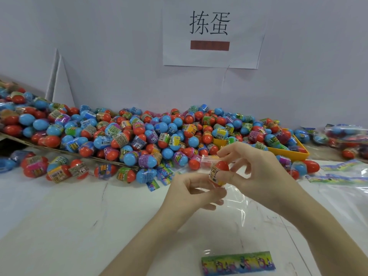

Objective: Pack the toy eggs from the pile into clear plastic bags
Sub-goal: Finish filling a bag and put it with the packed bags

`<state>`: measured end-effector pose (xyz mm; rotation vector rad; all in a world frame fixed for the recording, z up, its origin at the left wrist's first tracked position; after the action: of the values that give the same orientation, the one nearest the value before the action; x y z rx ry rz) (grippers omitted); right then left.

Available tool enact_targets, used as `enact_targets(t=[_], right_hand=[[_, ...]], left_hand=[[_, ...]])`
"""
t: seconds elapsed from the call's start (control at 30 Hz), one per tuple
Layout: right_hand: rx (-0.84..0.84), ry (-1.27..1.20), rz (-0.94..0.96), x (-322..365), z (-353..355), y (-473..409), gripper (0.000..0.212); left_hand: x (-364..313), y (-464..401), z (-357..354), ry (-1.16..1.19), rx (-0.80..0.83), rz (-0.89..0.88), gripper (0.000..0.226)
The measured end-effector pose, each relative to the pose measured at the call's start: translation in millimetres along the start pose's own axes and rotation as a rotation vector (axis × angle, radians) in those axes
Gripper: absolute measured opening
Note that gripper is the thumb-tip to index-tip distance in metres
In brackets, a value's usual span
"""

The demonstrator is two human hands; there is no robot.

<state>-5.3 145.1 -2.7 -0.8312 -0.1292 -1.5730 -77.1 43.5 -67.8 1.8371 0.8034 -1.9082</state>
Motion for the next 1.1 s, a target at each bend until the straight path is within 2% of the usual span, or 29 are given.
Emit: enact_targets(t=[0.2, 0.37, 0.47, 0.6, 0.7, 0.73, 0.83, 0.87, 0.97, 1.1], right_hand=[[0.064, -0.017, -0.059, -1, -2, 0, 0.019], [0.147, -0.184, -0.119, -2, -6, 1, 0.021], [0.102, -0.221, -0.14, -5, -5, 1, 0.021], [0.016, -0.117, -0.077, -5, 2, -1, 0.016], [0.011, -0.082, -0.04, -4, 1, -1, 0.004], [0.022, -0.069, -0.026, -3, 0, -2, 0.008], [0.111, -0.04, -0.035, -4, -7, -3, 0.052], [0.15, -0.036, -0.042, -3, -9, -3, 0.058], [0.279, -0.038, -0.057, -1, -13, 1, 0.042], [0.432, 0.016, -0.14, -10, -15, 6, 0.049]], left_hand=[[-2, 2, -1, -0.001, -0.002, -0.017, 0.019], [-4, 3, -2, -0.004, 0.019, -0.027, 0.021], [-4, 3, -3, -0.001, 0.005, -0.03, 0.021], [-5, 4, -3, -0.001, -0.005, -0.047, 0.022], [-6, 5, -2, 0.024, -0.015, -0.038, 0.017], [-5, 5, -2, 0.038, -0.023, -0.025, 0.014], [-4, 3, -2, 0.06, -0.037, 0.018, 0.016], [-4, 4, -1, 0.06, -0.044, 0.027, 0.02], [-3, 4, 2, 0.076, -0.047, 0.027, 0.018], [-1, 3, 4, 0.11, -0.041, 0.03, 0.025]])
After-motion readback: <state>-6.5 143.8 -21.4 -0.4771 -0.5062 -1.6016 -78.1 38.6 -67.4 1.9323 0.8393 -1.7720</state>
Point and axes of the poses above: each hand's wrist, its own y-axis away from the middle knuckle, its own z-axis out of the back of the hand, x = y × z, the point moved 4 cm from there along -y, towards the middle knuckle, and after that the axes turned 3 degrees about -y, right-handed, at the moved point
